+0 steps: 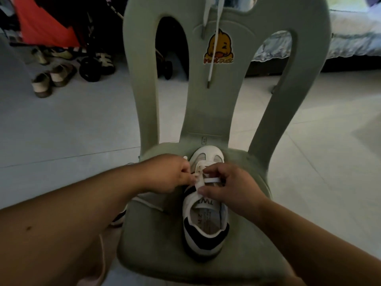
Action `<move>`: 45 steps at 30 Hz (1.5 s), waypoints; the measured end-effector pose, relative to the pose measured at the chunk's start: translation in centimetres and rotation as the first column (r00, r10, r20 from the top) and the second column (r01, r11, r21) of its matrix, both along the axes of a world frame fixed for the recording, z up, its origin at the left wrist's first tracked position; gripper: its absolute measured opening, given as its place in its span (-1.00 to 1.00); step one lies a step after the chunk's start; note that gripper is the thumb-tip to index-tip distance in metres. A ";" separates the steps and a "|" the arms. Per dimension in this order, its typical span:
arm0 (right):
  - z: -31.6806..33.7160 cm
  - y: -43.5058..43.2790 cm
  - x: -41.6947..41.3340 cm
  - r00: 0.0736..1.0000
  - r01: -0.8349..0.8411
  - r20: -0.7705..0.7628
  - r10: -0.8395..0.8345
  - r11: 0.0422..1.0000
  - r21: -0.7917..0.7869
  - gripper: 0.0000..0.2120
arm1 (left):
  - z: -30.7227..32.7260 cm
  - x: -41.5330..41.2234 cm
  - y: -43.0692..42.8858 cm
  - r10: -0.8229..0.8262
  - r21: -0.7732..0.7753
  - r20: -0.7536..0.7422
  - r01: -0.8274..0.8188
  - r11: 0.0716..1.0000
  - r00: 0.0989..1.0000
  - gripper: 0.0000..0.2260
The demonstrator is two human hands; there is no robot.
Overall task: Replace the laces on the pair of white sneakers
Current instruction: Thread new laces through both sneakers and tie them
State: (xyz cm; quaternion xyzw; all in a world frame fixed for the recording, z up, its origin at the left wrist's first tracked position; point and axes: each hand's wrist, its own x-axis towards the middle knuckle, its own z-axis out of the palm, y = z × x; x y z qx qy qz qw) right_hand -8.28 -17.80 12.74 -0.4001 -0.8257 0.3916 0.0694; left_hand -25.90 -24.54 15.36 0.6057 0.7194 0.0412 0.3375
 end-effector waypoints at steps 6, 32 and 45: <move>0.4 -0.4 0.0 1.000 0.020 -0.019 -0.021 0.998 -0.058 -0.61 | 1.9 -2.3 -1.4 0.044 -0.089 0.041 -0.040 0.995 0.998 -0.81; 3.3 0.1 -4.4 0.982 -0.188 -0.022 0.187 0.980 -0.062 -0.85 | 1.9 -2.2 -0.7 0.194 0.021 0.437 -0.226 0.974 0.878 -0.81; 4.6 4.7 -2.8 0.909 -0.238 -0.416 -0.011 0.807 -0.541 -0.73 | 4.5 -10.4 -5.0 0.369 0.120 0.612 -0.544 0.830 0.699 -0.73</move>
